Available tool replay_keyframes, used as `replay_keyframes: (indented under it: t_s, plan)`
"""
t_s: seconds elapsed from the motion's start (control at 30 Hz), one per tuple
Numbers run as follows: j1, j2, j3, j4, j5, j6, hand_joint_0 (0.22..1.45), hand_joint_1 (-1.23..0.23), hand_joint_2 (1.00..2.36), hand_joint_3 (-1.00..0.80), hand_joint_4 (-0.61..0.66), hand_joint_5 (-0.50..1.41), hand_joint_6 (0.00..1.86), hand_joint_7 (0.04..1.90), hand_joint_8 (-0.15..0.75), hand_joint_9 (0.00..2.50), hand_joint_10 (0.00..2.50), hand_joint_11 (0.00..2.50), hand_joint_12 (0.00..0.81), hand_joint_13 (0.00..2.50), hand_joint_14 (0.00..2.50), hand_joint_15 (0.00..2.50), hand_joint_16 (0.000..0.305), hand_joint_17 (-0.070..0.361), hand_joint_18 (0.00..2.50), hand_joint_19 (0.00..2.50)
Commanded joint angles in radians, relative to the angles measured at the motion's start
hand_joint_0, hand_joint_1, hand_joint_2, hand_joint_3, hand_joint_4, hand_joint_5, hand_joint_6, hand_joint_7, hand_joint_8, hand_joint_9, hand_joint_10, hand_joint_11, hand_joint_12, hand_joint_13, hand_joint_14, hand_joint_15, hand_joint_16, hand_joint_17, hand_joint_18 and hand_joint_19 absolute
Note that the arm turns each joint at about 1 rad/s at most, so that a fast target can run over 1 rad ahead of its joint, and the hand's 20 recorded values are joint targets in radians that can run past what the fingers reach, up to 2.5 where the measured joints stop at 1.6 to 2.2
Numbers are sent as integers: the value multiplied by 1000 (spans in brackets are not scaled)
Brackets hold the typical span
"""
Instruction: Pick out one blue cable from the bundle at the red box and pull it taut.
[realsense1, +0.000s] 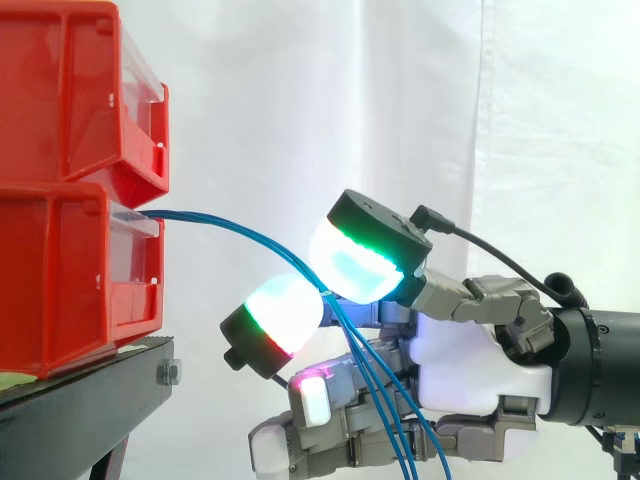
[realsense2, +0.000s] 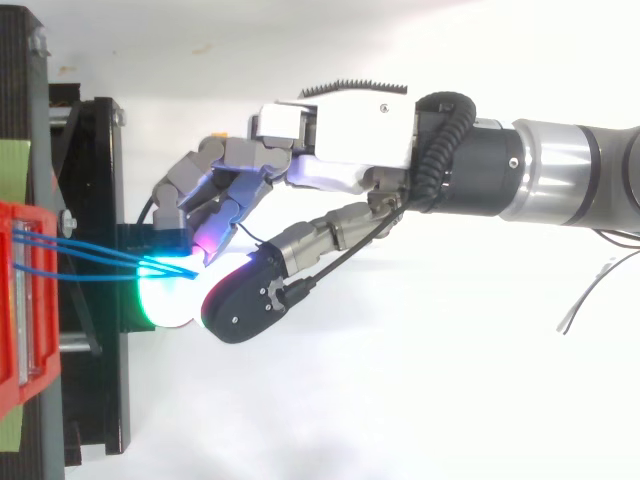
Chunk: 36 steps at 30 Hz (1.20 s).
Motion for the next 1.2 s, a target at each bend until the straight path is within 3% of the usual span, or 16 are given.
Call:
replay_keyframes:
  t_s: [0.0, 0.2, 0.67, 1.0, 1.17]
  plan:
    - [0, 0, 2, 0, 0, 0, 492, -579, 1000, -500, -14, -134, 903, 793, 219, 1010, 23, 676, 188, 753, 19, 509, 12, 28, 236, 442]
    - [0, 0, 2, -1, 0, 0, 572, -495, 1000, -500, -51, -132, 892, 830, 195, 1011, 24, 683, 163, 732, 20, 520, 8, 18, 198, 462]
    - [-3, 0, 4, -14, -5, 8, 598, -757, 1019, -208, -82, -141, 917, 913, 212, 989, 22, 695, 155, 724, 19, 527, 6, 14, 190, 458]
    - [-5, 0, 7, -14, -6, 8, 665, -808, 1016, -293, -175, -152, 937, 931, 212, 965, 24, 690, 151, 722, 19, 524, 6, 13, 208, 439]
    - [-5, 0, 7, -14, -6, 8, 672, -798, 1002, -483, -139, -156, 941, 885, 201, 965, 24, 687, 152, 733, 19, 531, 6, 13, 213, 436]
